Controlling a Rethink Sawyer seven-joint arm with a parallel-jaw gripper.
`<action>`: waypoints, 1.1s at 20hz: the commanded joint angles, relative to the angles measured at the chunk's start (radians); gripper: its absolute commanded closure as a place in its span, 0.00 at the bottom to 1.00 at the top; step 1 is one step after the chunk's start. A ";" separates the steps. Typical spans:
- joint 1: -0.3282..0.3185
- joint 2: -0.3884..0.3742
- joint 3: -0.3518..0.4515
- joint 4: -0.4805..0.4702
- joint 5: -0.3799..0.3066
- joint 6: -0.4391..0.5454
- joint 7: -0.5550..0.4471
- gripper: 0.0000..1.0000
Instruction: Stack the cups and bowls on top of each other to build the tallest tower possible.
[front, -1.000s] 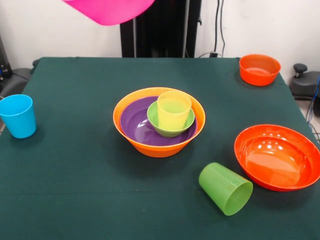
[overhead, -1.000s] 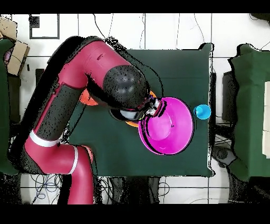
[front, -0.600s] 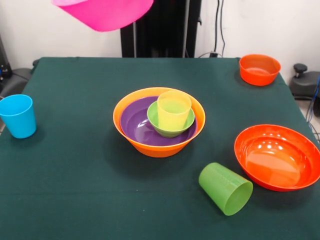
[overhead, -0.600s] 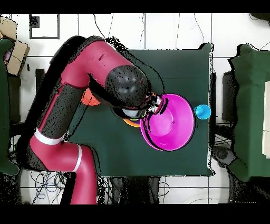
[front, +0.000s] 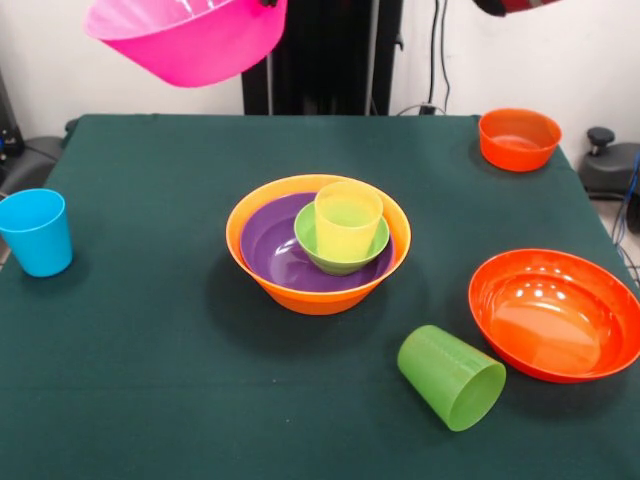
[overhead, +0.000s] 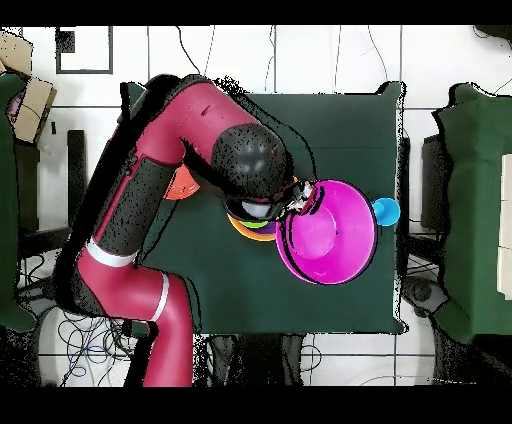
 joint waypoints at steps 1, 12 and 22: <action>-0.047 0.051 -0.122 -0.059 0.045 -0.057 0.277 1.00; -0.101 0.101 -0.281 -0.005 0.026 -0.104 0.309 1.00; -0.083 0.095 -0.262 -0.028 0.033 -0.086 0.309 1.00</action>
